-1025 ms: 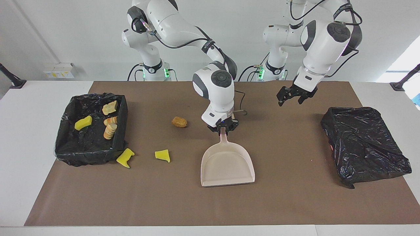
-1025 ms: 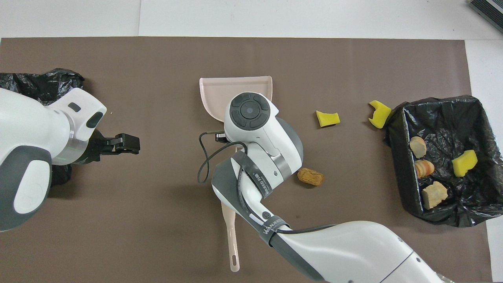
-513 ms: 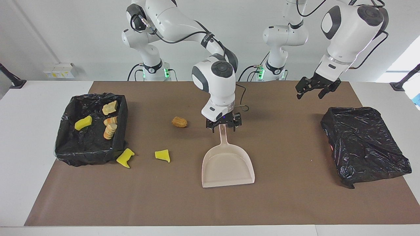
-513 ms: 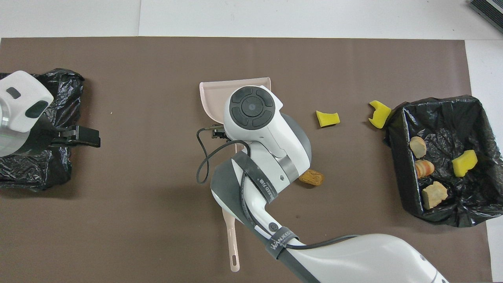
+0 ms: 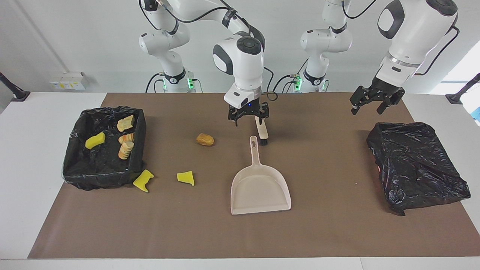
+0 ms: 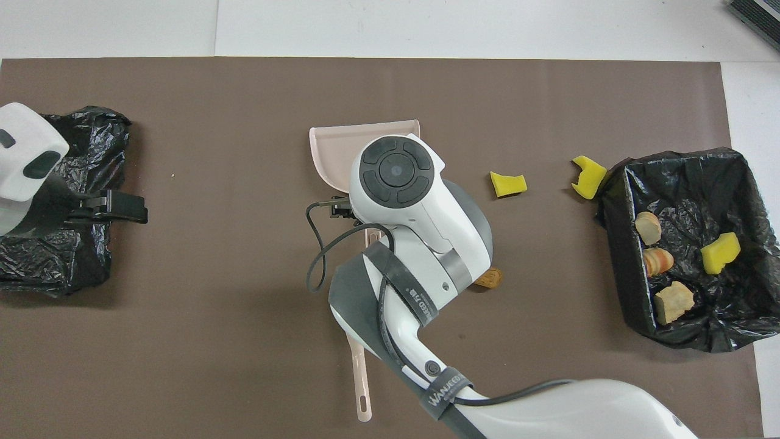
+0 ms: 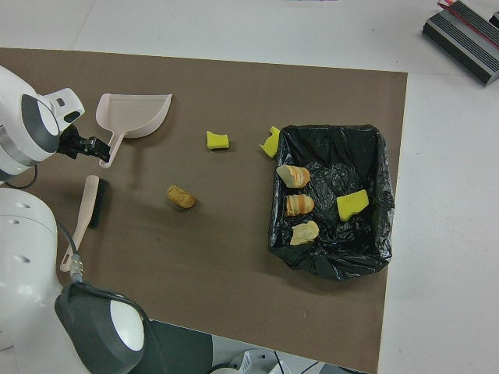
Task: Sweep and dump trash in bin
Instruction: 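Set the dustpan down with the right gripper while the left gripper withdraws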
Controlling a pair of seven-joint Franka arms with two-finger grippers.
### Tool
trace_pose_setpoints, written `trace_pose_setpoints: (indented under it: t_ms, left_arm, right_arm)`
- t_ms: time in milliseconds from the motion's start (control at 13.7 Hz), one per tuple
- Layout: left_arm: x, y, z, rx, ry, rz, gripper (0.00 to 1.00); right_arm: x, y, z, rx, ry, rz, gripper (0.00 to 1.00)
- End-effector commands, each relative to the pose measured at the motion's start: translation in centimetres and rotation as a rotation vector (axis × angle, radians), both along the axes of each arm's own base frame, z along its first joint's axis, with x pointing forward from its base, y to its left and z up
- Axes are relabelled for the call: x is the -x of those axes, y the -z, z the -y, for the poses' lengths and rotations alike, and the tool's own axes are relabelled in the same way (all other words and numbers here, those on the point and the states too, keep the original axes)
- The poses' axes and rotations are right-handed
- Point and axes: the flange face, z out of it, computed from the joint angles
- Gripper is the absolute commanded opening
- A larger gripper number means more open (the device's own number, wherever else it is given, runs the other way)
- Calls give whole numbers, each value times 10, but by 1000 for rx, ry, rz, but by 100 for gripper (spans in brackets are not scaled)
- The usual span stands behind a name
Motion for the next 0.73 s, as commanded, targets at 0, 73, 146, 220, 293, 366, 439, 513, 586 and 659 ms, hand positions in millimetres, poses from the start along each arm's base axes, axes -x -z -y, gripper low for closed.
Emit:
trace_pose_setpoints:
  t_ms: [0, 73, 146, 220, 293, 366, 439, 513, 586, 659]
  left_arm:
    - [-22, -12, 2, -16, 15, 18, 100]
    - [-22, -10, 6, -14, 22, 16, 100]
    - [-24, -7, 10, -14, 28, 12, 100]
    - [-25, -9, 14, -13, 33, 16, 100]
    - [-25, -8, 17, -15, 37, 11, 100]
    - [-26, -2, 22, -16, 43, -5, 100]
    - [-24, -1, 40, -18, 72, -11, 100]
    - [-22, 1, 51, -25, 91, -10, 100]
    - [-24, 4, 54, -29, 96, -14, 100]
    - [-23, 2, 54, -28, 92, -10, 100]
  right_arm:
    - [50, 2, -8, 11, 32, 4, 100]
    - [58, 5, -9, 15, 52, 2, 100]
    - [71, 5, -12, 10, 58, 1, 100]
    - [89, 6, -19, -9, 50, -12, 100]
    - [96, 10, -15, 0, 50, -19, 100]
    - [100, 13, -12, 3, 50, -18, 100]
    - [99, 13, -11, 2, 52, -19, 100]
    - [96, 11, -8, 0, 52, -17, 100]
    - [90, 6, -2, -3, 53, -13, 100]
    - [84, 4, 7, 1, 45, -15, 100]
